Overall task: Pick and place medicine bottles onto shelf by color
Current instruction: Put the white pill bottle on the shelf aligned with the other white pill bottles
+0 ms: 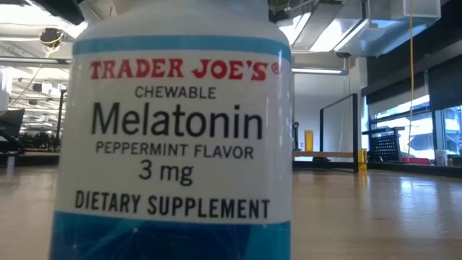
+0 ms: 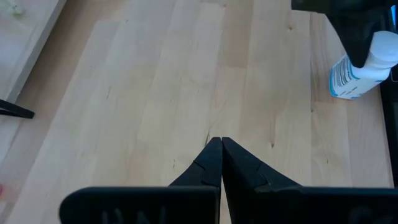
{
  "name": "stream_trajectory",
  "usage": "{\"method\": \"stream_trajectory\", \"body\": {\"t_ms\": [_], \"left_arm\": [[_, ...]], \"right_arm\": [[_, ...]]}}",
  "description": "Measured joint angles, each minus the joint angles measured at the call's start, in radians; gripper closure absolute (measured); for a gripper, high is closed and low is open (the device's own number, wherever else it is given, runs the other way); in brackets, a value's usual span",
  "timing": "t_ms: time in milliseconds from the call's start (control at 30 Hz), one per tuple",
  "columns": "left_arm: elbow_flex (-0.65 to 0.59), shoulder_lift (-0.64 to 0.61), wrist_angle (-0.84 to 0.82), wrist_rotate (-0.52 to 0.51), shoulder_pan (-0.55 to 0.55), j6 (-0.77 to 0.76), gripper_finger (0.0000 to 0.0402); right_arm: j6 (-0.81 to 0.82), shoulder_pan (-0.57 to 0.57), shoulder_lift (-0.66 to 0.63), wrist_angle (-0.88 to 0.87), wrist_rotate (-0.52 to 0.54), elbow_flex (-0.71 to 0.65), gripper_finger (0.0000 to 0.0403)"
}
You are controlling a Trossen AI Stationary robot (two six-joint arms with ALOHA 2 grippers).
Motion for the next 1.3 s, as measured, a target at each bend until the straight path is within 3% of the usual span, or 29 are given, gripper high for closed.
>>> {"method": "stream_trajectory", "body": {"t_ms": [533,967,1300], "left_arm": [[0.0,0.0,0.0,0.012,0.0,0.0,0.0401],[0.0,0.0,0.0,0.012,0.0,0.0,0.0401],[0.0,0.0,0.0,0.012,0.0,0.0,0.0401]], "right_arm": [[0.028,-0.003,0.009,-0.007,0.009,0.0,0.0135],[0.028,-0.003,0.009,-0.006,0.011,0.0,0.022],[0.081,-0.013,0.009,-0.006,0.01,0.0,0.021]]}}
